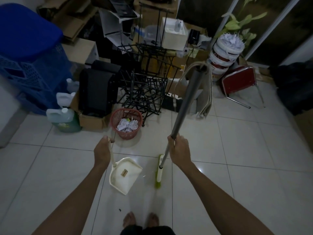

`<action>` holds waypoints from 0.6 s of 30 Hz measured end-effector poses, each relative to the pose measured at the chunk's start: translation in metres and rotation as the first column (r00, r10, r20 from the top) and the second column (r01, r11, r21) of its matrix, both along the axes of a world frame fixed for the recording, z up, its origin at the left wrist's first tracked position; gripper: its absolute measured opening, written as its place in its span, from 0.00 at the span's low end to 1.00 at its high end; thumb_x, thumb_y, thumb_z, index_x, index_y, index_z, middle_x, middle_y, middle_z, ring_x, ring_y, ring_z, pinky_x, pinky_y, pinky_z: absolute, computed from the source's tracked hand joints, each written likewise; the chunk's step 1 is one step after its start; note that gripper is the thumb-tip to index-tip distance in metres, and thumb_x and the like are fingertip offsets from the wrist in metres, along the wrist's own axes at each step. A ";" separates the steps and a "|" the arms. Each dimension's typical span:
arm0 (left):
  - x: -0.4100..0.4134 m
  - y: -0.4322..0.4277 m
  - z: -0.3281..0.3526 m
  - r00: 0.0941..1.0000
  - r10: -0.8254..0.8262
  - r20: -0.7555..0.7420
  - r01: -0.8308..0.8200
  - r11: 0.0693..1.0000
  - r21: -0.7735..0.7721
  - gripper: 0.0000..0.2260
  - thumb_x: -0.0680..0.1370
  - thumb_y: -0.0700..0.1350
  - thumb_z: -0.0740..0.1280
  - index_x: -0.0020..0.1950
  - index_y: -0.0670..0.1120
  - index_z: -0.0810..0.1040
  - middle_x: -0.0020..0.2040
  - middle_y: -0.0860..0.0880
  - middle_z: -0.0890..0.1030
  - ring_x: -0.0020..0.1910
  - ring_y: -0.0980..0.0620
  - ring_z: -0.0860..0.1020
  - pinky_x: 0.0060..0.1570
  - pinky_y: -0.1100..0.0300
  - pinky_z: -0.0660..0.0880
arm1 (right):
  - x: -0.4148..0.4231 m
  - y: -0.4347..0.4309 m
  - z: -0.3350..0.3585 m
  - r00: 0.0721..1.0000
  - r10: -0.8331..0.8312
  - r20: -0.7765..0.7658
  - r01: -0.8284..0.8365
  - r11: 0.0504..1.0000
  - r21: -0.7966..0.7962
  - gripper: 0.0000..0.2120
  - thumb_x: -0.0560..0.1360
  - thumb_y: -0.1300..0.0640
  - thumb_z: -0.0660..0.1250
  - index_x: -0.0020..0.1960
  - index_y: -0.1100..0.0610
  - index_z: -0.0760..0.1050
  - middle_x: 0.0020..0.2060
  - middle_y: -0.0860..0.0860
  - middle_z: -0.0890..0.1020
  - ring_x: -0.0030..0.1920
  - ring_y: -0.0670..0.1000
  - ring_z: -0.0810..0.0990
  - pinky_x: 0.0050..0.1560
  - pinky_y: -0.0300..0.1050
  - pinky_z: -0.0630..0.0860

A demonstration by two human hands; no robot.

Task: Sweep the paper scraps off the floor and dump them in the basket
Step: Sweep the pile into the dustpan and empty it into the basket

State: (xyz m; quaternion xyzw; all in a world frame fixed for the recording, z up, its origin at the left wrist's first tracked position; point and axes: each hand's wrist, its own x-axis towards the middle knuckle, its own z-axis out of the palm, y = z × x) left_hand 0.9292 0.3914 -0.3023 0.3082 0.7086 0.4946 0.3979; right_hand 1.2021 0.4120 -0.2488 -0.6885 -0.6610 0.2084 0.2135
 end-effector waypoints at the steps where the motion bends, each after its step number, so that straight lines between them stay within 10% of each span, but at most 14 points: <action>1: 0.002 0.000 -0.004 0.999 0.025 0.024 -0.025 0.999 0.032 0.24 0.72 0.63 0.51 0.38 0.46 0.76 0.43 0.44 0.77 0.46 0.47 0.74 0.48 0.54 0.68 | 0.001 0.003 -0.002 0.999 -0.009 0.048 0.007 0.999 0.046 0.30 0.74 0.32 0.44 0.50 0.56 0.71 0.42 0.52 0.69 0.42 0.53 0.70 0.35 0.41 0.65; 9: 0.015 0.003 -0.008 0.984 0.086 0.158 -0.111 0.981 0.159 0.19 0.69 0.60 0.54 0.30 0.46 0.71 0.28 0.49 0.74 0.34 0.46 0.71 0.46 0.50 0.68 | 0.008 0.005 -0.022 0.860 0.012 -0.511 0.000 1.000 0.023 0.23 0.73 0.42 0.55 0.47 0.63 0.70 0.38 0.51 0.74 0.34 0.43 0.71 0.34 0.35 0.69; 18: 0.021 0.005 0.037 0.944 0.144 0.298 -0.211 0.956 0.204 0.18 0.78 0.48 0.50 0.30 0.45 0.66 0.21 0.54 0.71 0.24 0.57 0.68 0.35 0.56 0.64 | 0.014 0.031 -0.003 0.794 -0.049 -0.607 0.056 0.998 -0.008 0.09 0.82 0.56 0.53 0.44 0.49 0.66 0.34 0.49 0.73 0.37 0.52 0.73 0.44 0.51 0.72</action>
